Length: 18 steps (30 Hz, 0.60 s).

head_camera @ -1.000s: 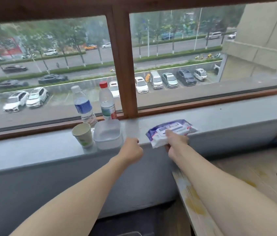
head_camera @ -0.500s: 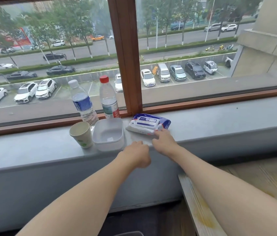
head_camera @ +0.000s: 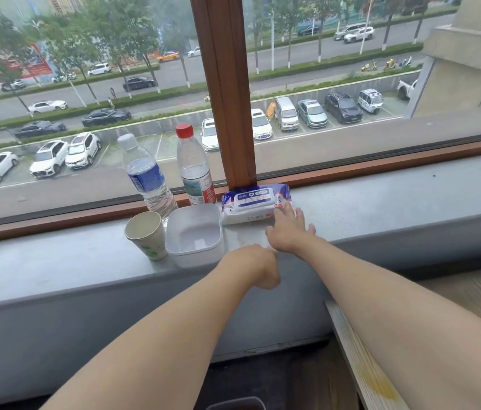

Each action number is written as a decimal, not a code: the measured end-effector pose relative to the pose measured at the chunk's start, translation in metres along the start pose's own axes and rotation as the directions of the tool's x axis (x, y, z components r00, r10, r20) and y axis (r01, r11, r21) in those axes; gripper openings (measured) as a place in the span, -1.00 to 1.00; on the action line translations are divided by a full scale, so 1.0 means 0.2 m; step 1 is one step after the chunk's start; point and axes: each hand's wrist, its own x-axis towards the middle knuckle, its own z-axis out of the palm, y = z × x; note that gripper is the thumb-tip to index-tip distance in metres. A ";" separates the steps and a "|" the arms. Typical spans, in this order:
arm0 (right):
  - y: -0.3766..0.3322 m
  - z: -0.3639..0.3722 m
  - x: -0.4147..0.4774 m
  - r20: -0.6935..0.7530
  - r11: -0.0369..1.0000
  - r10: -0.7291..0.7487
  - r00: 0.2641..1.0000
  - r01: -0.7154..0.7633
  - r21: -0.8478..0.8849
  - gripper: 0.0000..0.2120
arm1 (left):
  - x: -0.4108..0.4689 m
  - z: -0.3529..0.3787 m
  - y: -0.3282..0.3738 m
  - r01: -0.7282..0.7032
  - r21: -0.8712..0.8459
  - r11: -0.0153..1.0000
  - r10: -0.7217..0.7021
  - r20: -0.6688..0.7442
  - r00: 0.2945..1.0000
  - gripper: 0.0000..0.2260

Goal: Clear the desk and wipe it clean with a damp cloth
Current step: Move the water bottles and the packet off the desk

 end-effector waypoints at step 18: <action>0.38 -0.06 -0.89 -0.190 0.963 0.224 0.956 -0.186 0.196 -0.50 | -0.22 0.19 0.36 -0.266 -0.008 0.964 0.254 -0.273 0.928 -0.73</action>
